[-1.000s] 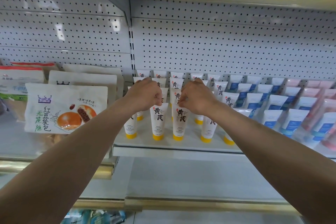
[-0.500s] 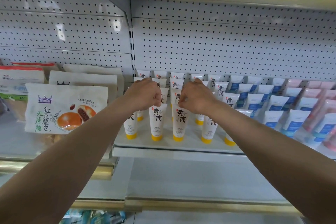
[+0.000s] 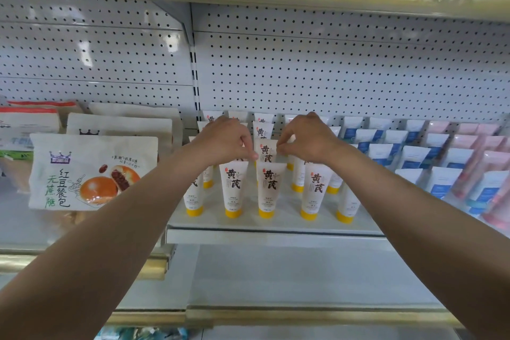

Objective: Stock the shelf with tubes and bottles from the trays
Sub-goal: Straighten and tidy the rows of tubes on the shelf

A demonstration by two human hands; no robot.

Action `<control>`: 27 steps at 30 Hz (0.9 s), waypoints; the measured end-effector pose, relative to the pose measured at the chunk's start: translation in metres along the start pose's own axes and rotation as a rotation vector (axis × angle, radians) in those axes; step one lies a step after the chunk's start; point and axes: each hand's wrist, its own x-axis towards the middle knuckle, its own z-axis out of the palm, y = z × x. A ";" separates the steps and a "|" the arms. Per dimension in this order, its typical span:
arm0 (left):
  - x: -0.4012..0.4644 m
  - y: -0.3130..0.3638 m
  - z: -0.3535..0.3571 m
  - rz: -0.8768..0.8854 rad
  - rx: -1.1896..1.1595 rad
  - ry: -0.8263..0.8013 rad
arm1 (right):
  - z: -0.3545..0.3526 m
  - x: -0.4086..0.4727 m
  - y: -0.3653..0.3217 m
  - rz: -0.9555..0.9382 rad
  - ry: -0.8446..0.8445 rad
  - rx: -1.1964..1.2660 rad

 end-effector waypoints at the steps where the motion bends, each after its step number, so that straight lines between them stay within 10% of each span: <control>1: 0.002 0.006 0.002 0.014 -0.026 0.006 | -0.004 0.000 0.005 0.012 0.003 0.013; 27: 0.041 0.125 0.067 0.067 0.020 -0.120 | -0.029 -0.057 0.123 0.289 -0.122 -0.068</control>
